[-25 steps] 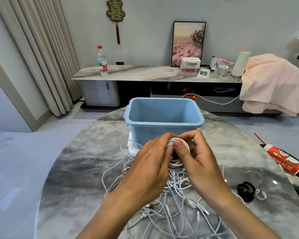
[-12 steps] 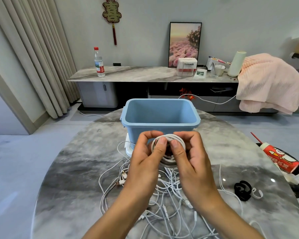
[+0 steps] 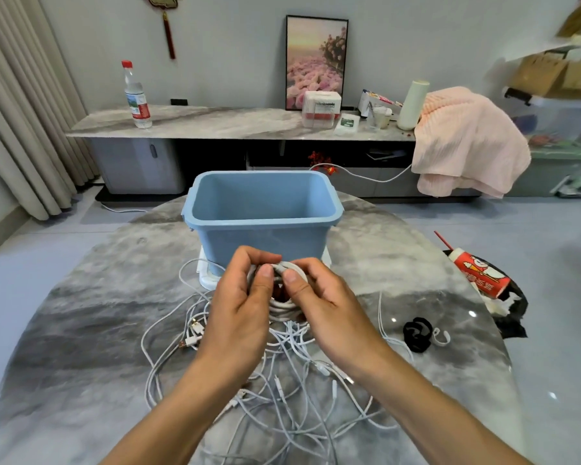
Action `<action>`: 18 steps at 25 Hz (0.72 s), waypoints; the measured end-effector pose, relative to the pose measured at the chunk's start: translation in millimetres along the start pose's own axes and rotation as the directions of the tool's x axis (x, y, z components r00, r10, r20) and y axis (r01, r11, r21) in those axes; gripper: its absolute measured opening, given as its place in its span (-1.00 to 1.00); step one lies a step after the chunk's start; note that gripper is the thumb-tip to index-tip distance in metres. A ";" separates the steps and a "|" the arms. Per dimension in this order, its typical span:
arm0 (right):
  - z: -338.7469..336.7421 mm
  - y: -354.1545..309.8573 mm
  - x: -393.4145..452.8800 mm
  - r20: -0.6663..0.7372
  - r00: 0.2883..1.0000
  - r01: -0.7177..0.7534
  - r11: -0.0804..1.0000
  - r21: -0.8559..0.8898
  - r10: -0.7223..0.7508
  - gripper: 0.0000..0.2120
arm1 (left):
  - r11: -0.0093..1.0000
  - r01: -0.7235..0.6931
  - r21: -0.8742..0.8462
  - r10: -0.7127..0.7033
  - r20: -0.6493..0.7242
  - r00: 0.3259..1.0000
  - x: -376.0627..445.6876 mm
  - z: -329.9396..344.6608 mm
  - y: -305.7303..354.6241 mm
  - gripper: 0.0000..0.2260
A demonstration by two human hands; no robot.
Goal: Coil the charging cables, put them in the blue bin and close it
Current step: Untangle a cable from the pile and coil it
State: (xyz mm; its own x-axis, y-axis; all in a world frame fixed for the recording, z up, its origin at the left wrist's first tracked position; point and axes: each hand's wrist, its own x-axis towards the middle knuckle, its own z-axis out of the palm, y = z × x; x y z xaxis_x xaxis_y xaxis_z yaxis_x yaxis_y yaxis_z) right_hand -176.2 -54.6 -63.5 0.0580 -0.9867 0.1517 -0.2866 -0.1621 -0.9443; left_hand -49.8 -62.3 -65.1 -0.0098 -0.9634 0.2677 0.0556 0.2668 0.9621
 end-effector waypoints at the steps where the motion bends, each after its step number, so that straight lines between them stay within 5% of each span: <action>1: -5.6 1.7 -0.6 0.016 1.000 -0.009 1.000 -0.022 0.009 -0.79 | 1.000 0.015 0.000 -0.015 0.013 1.000 -1.0 2.8 -1.1 -0.81; 6: -33.3 -9.4 4.6 0.196 0.973 -0.104 0.990 -0.098 0.122 -0.76 | 0.999 0.009 0.041 -0.010 0.011 1.000 -3.1 11.6 -1.0 -0.81; 9: -85.7 9.2 32.9 0.002 0.975 -0.222 0.975 -0.029 0.223 -0.80 | 0.991 -0.003 0.132 0.003 -0.004 1.000 1.7 6.5 -5.6 -0.78; 11: -124.0 42.9 47.9 -0.212 0.959 -0.256 0.897 -0.360 0.189 -0.89 | 0.986 0.001 0.166 0.001 -0.013 1.000 3.5 3.0 -8.3 -0.77; 13: -141.3 81.9 48.8 -0.162 0.958 -0.282 0.688 -0.669 0.235 -0.86 | 0.983 0.011 0.186 -0.010 -0.011 1.000 3.0 2.5 -9.3 -0.78; 16: -136.6 123.7 43.0 -0.020 0.903 -0.284 0.560 -0.778 0.430 -0.81 | 0.982 0.013 0.187 -0.013 -0.002 1.000 4.2 3.7 -10.1 -0.78; 18: -128.9 134.7 44.0 -0.014 0.912 -0.262 0.556 -0.789 0.411 -0.83 | 0.984 0.017 0.179 -0.016 -0.010 1.000 5.5 3.0 -10.0 -0.78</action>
State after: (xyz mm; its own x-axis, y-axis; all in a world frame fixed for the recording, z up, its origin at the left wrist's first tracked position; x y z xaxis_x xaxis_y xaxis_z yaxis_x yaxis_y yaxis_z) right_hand -335.6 -121.3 -146.3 -0.0779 -0.9663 -0.2455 -0.9288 0.1598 -0.3344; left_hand -53.5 -70.2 -73.1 -0.0012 -0.9677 0.2521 -0.1246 0.2503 0.9601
